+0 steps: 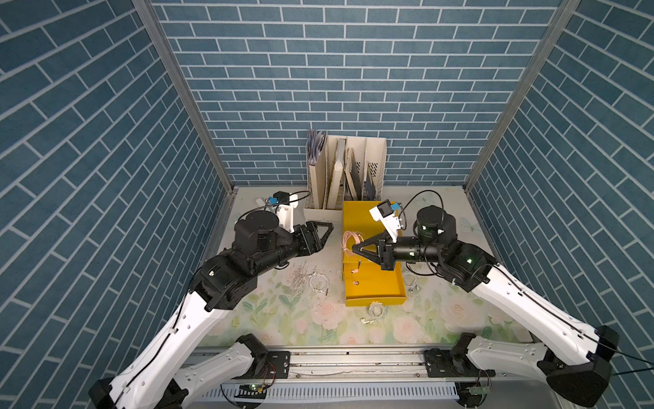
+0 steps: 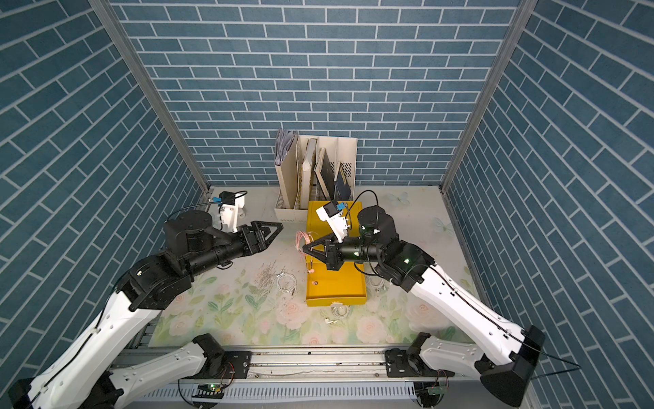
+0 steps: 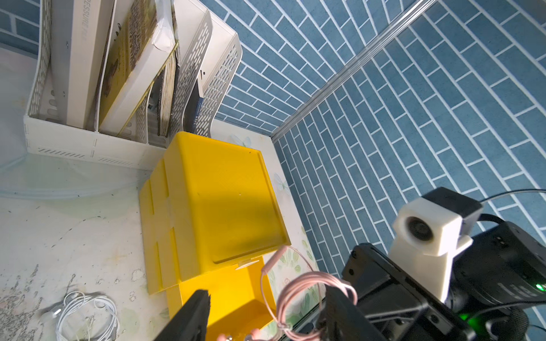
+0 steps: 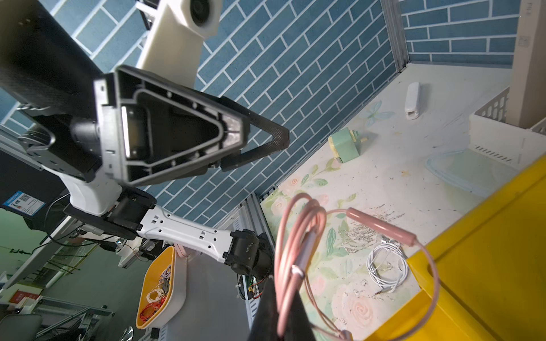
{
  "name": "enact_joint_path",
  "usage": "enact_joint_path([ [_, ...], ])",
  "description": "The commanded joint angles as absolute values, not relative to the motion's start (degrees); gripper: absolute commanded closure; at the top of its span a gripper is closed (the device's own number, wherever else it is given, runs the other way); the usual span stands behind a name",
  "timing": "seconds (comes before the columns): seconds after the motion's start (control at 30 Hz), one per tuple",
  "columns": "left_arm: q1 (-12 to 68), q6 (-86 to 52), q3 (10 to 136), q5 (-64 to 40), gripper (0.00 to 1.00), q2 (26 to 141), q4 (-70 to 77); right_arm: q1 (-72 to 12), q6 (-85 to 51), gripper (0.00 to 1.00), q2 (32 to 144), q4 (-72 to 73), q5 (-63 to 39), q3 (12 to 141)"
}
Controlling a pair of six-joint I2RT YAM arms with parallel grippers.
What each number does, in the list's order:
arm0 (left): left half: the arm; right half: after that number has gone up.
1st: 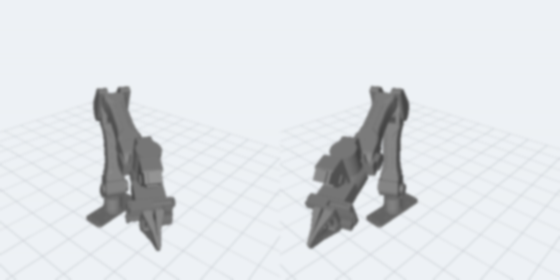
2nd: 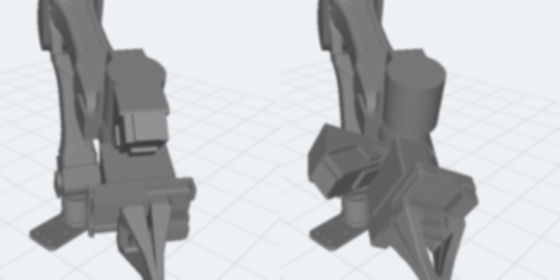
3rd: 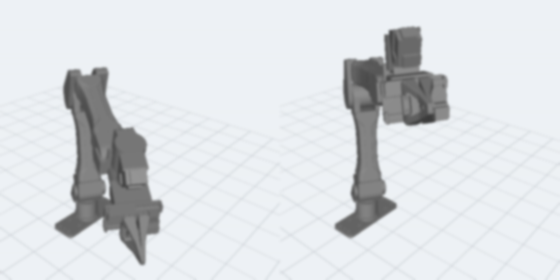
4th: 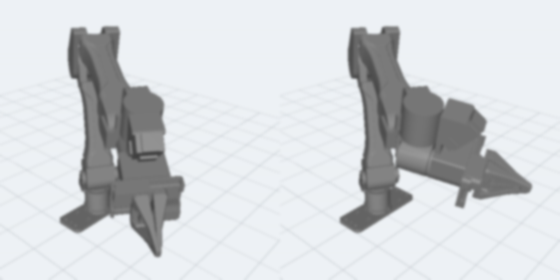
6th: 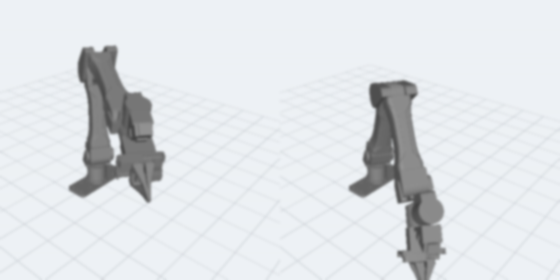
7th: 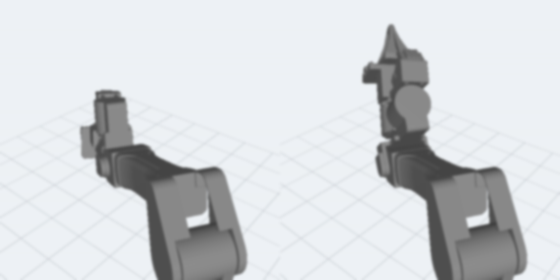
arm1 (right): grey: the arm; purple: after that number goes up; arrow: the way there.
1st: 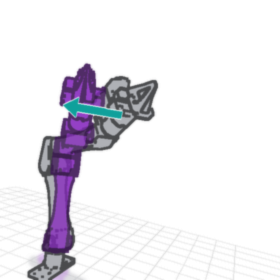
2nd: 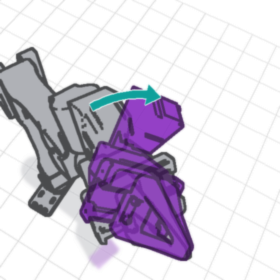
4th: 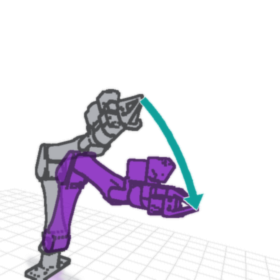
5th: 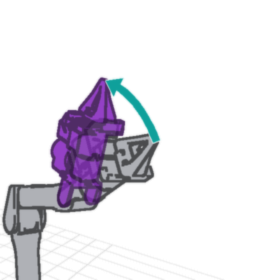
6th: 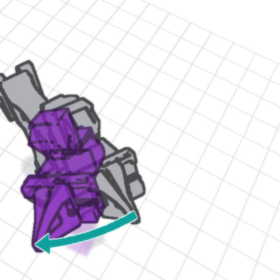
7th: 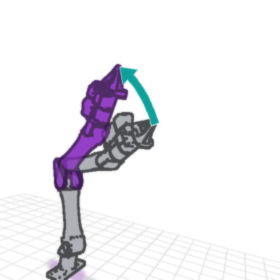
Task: Place the wired earphones into the drawer by color
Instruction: Place the wired earphones in the drawer.
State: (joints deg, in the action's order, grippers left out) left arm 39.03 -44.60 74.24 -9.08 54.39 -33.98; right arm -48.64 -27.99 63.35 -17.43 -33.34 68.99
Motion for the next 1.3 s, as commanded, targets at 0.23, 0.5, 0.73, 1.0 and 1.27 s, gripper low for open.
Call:
enact_joint_path([
  [0.23, 39.1, -43.8, 72.0, -9.1, 0.33, 54.7, -33.1, -45.1, -24.3, 1.00, 57.9, -21.7, -31.4, 66.2],
  [0.5, 39.1, -43.8, 69.3, -8.2, 0.33, 54.2, -32.8, -42.7, -23.2, 1.00, 56.0, -17.7, -33.6, 59.6],
  [0.73, 39.1, -43.8, 67.6, -7.6, 0.33, 53.7, -32.7, -41.6, -22.7, 1.00, 56.3, -17.1, -33.9, 55.7],
  [1.0, 39.1, -43.9, 64.9, -7.3, 0.34, 52.6, -32.3, -41.5, -23.0, 1.00, 55.8, -13.4, -35.3, 50.0],
  [1.27, 39.1, -44.2, 63.2, -7.3, 0.34, 52.1, -31.9, -41.5, -25.3, 1.00, 55.3, -10.6, -34.6, 45.7],
])
